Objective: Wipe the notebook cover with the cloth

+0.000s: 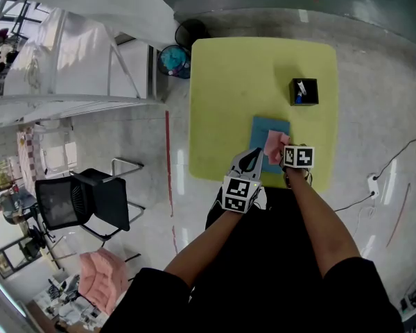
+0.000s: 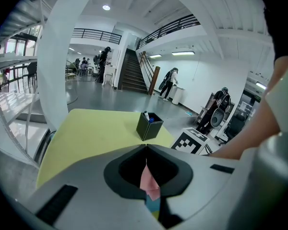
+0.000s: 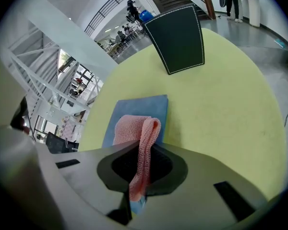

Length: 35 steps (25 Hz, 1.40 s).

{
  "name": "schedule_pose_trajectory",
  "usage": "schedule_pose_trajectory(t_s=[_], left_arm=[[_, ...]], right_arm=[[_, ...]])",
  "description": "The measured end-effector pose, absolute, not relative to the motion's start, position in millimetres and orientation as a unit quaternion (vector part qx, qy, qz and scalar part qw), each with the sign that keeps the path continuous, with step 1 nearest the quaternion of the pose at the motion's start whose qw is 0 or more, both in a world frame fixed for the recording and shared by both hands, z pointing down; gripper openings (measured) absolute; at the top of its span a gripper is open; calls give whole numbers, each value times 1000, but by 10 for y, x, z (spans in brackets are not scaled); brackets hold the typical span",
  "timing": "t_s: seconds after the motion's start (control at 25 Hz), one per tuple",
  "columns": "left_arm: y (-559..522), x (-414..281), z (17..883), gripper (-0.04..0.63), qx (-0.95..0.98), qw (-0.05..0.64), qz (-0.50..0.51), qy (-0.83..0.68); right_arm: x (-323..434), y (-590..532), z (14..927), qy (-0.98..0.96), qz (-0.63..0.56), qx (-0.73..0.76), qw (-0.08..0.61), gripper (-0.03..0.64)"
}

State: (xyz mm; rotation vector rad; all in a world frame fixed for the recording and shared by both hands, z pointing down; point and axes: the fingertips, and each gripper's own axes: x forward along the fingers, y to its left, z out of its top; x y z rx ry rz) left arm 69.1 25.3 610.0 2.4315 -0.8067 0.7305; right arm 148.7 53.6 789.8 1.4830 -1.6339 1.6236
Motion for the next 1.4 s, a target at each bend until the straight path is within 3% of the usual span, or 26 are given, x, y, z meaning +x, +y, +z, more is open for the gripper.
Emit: schedule_pose_trajectory(t_s=[0.68, 0.96, 1.4], left_arm=[[189, 438, 5936, 17, 889, 264, 246, -283], [158, 83, 5819, 17, 893, 266, 235, -275], [59, -444, 5715, 17, 897, 286, 191, -278]], right_arm=[[1487, 583, 7901, -590, 565, 536, 212, 38], [1569, 677, 7849, -571, 545, 556, 259, 38], [986, 591, 7193, -585, 518, 589, 207, 38]])
